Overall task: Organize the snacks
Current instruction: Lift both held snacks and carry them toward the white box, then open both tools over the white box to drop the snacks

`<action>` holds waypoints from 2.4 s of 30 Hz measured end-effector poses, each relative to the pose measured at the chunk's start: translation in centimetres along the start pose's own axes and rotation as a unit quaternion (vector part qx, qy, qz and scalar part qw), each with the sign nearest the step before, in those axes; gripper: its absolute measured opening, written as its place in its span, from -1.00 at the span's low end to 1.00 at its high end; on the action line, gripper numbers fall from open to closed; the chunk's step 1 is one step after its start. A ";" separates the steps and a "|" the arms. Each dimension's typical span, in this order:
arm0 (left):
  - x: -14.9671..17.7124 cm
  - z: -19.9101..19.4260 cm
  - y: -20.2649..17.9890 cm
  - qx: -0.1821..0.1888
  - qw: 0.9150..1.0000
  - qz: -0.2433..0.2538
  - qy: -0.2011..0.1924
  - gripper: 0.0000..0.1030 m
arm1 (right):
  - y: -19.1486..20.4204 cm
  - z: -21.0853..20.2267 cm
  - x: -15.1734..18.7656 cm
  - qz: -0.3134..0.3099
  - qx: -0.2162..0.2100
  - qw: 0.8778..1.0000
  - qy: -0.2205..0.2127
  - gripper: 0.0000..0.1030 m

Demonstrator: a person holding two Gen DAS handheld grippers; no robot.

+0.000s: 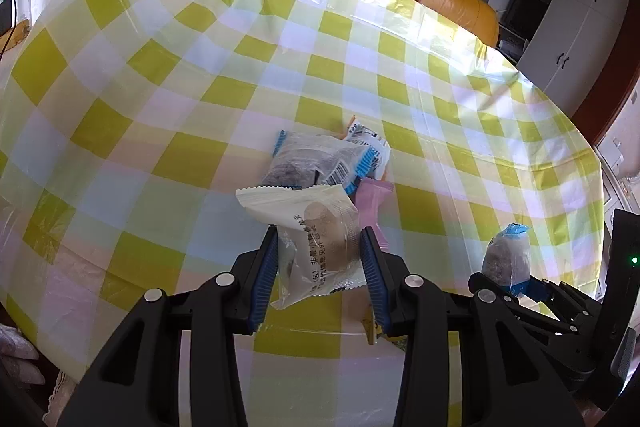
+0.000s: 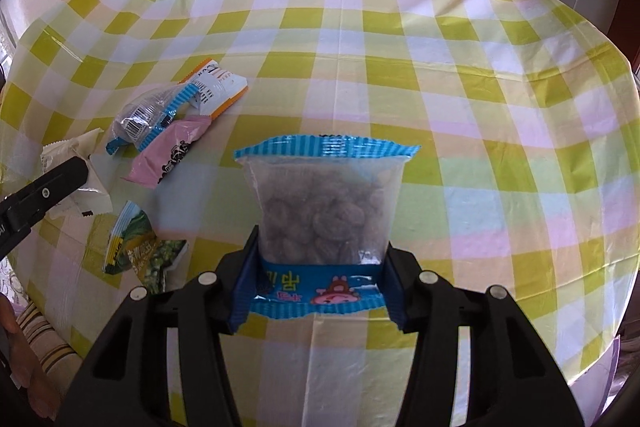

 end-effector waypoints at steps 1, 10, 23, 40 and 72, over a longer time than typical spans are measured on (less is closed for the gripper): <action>0.1 -0.1 -0.4 0.001 1.000 0.004 0.000 -0.23 | -0.4 -0.2 0.3 0.006 0.000 1.000 0.000 0.03; 1.5 -0.9 -4.1 0.014 0.999 0.042 0.007 -0.23 | -4.4 -2.6 3.1 0.048 0.013 0.999 -0.004 0.03; 5.3 -1.2 -13.3 0.068 0.987 0.140 0.041 -0.23 | -10.4 -5.7 7.9 0.100 0.036 0.994 -0.007 0.03; 11.0 -0.9 -24.0 0.137 0.951 0.257 0.101 -0.23 | -19.5 -7.9 14.3 0.179 0.087 0.980 0.008 0.03; 15.8 -0.4 -30.5 0.220 0.909 0.307 0.176 0.22 | -27.1 -9.6 19.1 0.263 0.155 0.952 0.019 0.38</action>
Point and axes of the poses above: each gripper's, at about its wrist camera, not at the fingertips, and z roughly the way its jaws point, y to its left, x to its underside, the point moved 2 cm from there along z, roughly the way its jaws point, and after that the axes turned 7 degrees about y, right-handed, at the moved point
